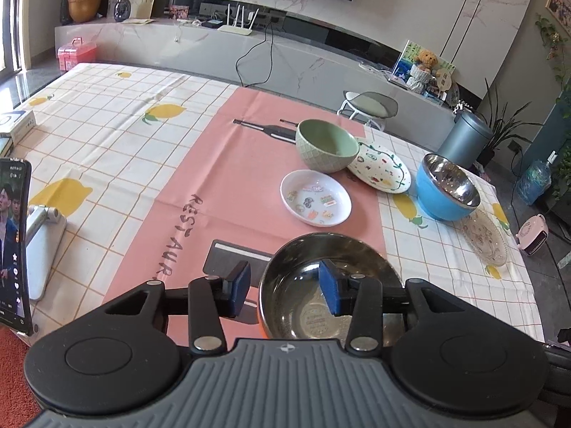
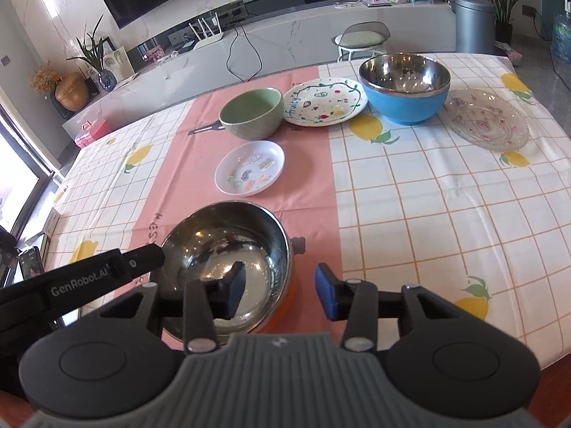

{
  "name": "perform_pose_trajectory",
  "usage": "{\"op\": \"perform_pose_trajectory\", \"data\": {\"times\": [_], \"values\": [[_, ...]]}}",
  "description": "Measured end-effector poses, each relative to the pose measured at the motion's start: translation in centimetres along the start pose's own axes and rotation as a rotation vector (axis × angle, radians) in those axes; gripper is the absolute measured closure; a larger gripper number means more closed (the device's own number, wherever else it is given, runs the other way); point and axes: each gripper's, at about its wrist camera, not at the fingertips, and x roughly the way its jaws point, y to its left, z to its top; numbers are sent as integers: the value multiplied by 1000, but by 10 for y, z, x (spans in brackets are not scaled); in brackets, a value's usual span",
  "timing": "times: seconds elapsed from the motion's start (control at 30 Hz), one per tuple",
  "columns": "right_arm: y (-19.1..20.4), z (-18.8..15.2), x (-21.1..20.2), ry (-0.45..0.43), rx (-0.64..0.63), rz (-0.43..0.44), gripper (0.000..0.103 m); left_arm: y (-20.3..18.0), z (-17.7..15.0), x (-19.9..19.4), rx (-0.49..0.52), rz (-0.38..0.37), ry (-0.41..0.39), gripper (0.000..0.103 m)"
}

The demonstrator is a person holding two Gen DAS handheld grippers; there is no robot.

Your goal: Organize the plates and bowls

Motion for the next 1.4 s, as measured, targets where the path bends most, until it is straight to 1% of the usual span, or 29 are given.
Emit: {"op": "perform_pose_trajectory", "data": {"times": [0.1,0.17,0.3,0.43,0.53,0.73,0.83,0.93,1.0,1.13,1.3,1.4], "values": [[-6,6,-9,-34,12,-6,53,-10,4,-5,28,-24,-32,52],[-13,11,-15,-58,28,-13,52,-19,7,-6,46,-47,-46,51],[-27,20,-25,-103,58,-29,49,-39,13,-4,82,-88,-45,50],[-45,27,-30,-146,84,-69,46,-64,18,-1,129,-118,-46,50],[-63,31,-31,-160,115,-100,46,-80,22,5,154,-136,-35,50],[-97,36,-28,-160,189,-135,45,-112,33,17,194,-174,-9,50],[-111,40,-24,-165,218,-145,44,-123,40,24,191,-198,2,50],[-126,47,-20,-173,249,-154,43,-129,46,32,153,-214,2,50],[-136,52,-17,-184,274,-157,39,-132,50,41,122,-223,24,50],[-154,63,-10,-199,320,-153,39,-140,63,57,77,-236,58,50],[-172,82,1,-227,336,-143,39,-152,86,77,42,-217,62,50],[-181,96,6,-258,344,-145,39,-162,97,94,58,-199,80,50]]}}
